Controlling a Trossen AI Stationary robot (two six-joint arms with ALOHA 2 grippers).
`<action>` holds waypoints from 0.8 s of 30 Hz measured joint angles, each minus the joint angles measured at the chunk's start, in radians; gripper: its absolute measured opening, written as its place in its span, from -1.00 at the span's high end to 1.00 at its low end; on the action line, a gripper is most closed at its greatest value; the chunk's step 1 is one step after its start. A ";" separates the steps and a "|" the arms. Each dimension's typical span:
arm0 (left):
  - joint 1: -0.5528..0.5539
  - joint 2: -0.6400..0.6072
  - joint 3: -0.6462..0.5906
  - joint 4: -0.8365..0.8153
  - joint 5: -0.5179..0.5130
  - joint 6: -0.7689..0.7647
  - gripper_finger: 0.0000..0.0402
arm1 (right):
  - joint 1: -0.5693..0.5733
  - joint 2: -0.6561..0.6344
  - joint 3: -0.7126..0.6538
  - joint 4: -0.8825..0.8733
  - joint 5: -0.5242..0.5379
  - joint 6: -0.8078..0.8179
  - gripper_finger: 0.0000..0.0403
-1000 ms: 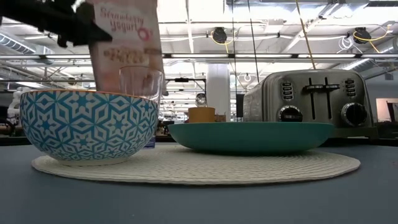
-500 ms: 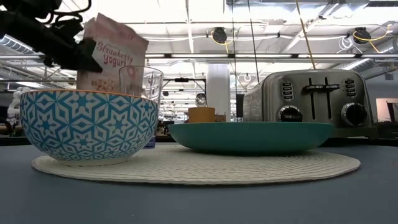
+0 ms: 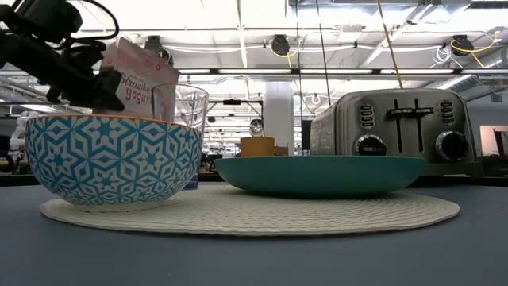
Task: Arrange a breakfast setting
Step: Pour the cereal into the orange patterned bowl
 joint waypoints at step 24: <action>0.000 0.000 -0.003 -0.067 0.030 -0.006 0.06 | 0.000 0.000 0.000 0.000 0.000 0.000 -0.60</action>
